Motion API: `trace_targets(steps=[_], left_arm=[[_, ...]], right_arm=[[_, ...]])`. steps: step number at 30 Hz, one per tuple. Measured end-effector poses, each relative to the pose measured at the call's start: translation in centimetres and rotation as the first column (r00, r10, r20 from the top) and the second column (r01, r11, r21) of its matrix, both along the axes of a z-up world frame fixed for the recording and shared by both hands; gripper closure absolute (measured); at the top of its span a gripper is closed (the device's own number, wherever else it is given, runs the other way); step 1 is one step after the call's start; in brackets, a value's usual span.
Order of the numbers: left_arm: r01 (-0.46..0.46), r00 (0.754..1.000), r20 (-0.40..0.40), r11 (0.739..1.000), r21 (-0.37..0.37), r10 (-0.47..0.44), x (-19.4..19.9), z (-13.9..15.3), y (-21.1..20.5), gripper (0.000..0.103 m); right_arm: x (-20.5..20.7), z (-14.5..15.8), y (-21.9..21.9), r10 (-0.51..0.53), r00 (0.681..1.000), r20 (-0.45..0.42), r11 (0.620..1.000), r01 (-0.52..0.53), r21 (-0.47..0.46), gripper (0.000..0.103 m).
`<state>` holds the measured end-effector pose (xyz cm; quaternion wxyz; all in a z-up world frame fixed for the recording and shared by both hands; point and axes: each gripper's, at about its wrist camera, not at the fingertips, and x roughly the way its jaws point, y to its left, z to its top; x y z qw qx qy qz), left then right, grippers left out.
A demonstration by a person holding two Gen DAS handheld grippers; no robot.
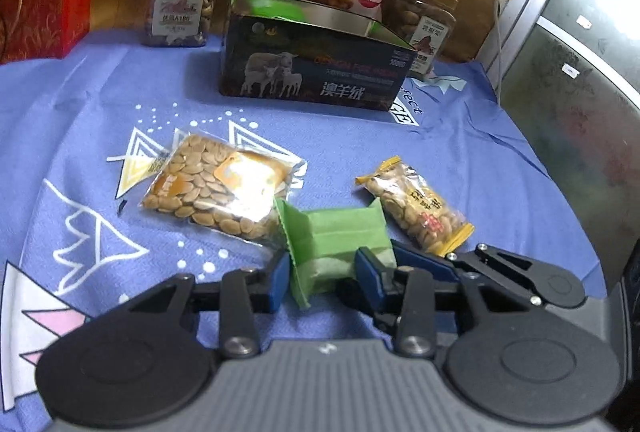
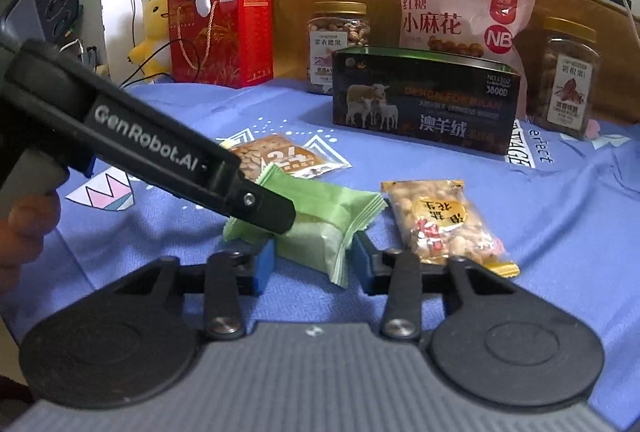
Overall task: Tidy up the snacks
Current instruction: 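Carry the green cake packet into the dark tin and open the right gripper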
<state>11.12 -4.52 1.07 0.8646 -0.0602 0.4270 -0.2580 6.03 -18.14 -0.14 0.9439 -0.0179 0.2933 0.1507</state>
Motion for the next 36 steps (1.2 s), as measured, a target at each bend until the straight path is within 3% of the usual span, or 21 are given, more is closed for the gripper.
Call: trace_targets(steps=[3, 9, 13, 18, 22, 28, 36], left_arm=[[-0.007, 1.000, 0.012, 1.000, 0.002, 0.007, -0.4, 0.7, 0.1, 0.071], [0.013, 0.996, 0.093, 0.999, -0.030, -0.010, 1.3, 3.9, -0.4, 0.072], [0.039, 0.982, 0.186, 0.999, -0.017, -0.035, 4.3, 6.8, -2.2, 0.072], [0.039, 0.976, 0.218, 0.999, -0.036, -0.030, 10.0, 8.2, -4.7, 0.073], [0.028, 0.981, 0.192, 0.997, -0.074, -0.013, 14.9, 7.5, -6.2, 0.073], [0.007, 0.987, 0.160, 0.999, -0.036, -0.001, 19.6, 5.6, -8.0, 0.073], [-0.001, 0.981, 0.195, 1.000, 0.021, -0.004, 18.7, 5.4, -8.6, 0.070]], right_arm=[[-0.4, 0.2, -0.1, -0.002, 1.000, 0.016, 1.000, 0.002, 0.022, 0.076], [0.5, 2.4, -0.8, -0.027, 0.994, 0.105, 0.998, 0.021, 0.055, 0.078], [3.5, 4.8, -2.0, -0.055, 0.982, 0.180, 0.997, 0.046, 0.056, 0.079], [8.9, 7.1, -3.5, -0.096, 0.957, 0.275, 0.995, 0.094, 0.019, 0.079], [12.9, 6.9, -5.0, -0.146, 0.950, 0.275, 0.989, 0.148, 0.013, 0.079], [17.7, 5.4, -6.4, -0.168, 0.960, 0.224, 0.984, 0.176, -0.013, 0.078], [17.5, 4.3, -7.3, -0.197, 0.962, 0.190, 0.980, 0.196, 0.024, 0.076]])
